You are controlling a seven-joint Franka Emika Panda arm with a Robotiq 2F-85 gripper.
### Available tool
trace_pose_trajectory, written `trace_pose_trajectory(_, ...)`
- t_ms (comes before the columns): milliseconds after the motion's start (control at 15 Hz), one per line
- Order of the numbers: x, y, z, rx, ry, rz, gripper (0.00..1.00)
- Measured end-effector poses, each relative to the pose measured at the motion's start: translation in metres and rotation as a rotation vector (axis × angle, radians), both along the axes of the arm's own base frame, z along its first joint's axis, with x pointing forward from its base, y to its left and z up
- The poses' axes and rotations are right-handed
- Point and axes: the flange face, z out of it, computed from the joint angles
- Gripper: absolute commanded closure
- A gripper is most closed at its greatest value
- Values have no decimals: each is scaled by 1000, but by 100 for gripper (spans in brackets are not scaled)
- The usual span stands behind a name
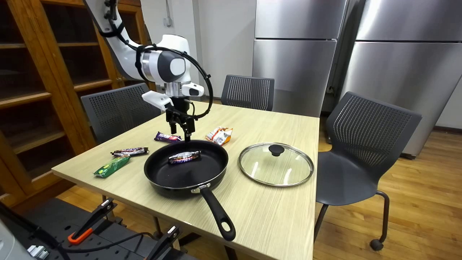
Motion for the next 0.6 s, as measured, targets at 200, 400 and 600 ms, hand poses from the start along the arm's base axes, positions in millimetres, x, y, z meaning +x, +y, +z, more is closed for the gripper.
trace_pose_trajectory(200,0,26,9,-4,-18,13,0)
trace_pose_trajectory(400,1,52,16,-1,-35,12,0)
trace_pose_trajectory(600,4,71,24,6,-52,-4,0)
